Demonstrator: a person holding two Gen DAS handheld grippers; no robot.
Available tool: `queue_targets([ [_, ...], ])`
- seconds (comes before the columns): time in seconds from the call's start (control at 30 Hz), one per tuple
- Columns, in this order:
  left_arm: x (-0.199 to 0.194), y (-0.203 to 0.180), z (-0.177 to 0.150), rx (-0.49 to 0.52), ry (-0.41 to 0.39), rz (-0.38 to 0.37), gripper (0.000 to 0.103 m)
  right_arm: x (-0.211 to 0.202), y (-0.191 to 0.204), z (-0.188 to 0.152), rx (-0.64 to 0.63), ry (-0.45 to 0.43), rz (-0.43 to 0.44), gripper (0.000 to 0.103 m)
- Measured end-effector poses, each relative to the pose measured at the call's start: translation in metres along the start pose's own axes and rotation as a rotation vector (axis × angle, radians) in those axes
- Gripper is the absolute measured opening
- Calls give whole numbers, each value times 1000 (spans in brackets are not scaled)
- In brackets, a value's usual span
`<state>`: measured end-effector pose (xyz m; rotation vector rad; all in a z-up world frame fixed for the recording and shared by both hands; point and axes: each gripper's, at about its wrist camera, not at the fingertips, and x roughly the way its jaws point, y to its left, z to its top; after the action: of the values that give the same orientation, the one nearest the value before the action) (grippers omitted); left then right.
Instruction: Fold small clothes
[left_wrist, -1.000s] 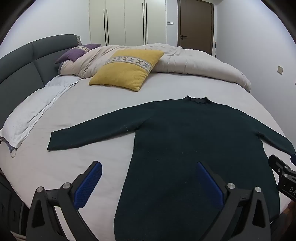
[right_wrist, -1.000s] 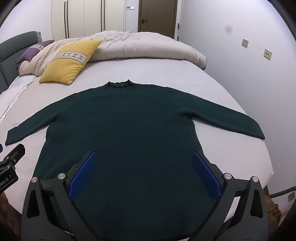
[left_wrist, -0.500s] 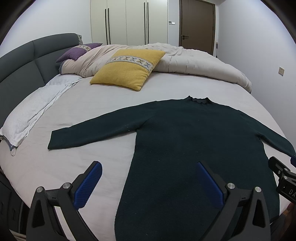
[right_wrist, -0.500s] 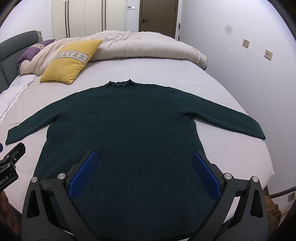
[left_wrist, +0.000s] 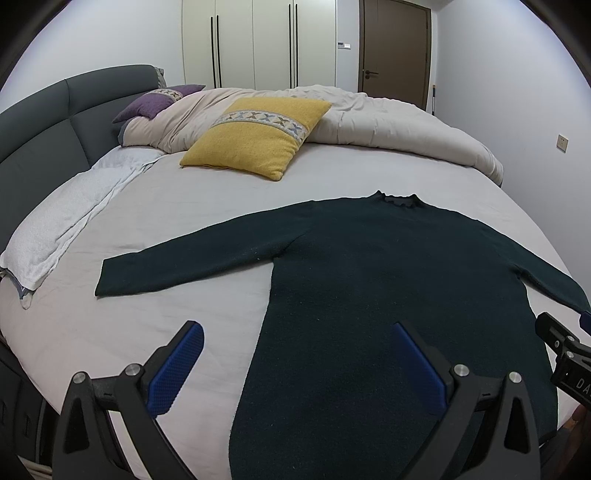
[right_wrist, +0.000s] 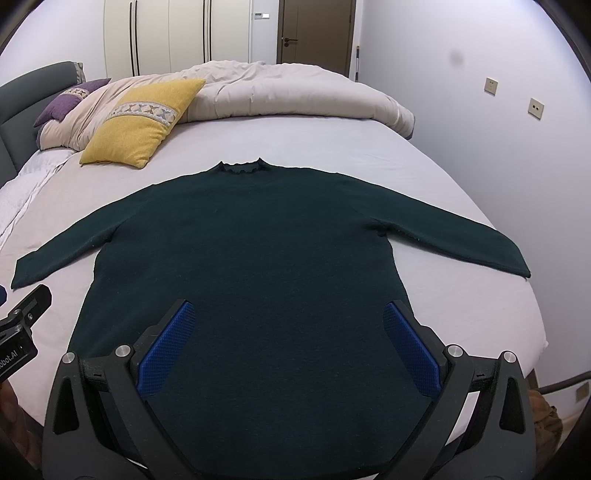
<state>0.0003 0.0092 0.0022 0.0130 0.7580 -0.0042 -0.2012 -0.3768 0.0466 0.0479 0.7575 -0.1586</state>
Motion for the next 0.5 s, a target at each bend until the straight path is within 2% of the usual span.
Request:
queue_targets([
  [0.5, -1, 5, 1, -1, 1, -1, 103, 0, 1, 0, 1, 3, 3, 103],
])
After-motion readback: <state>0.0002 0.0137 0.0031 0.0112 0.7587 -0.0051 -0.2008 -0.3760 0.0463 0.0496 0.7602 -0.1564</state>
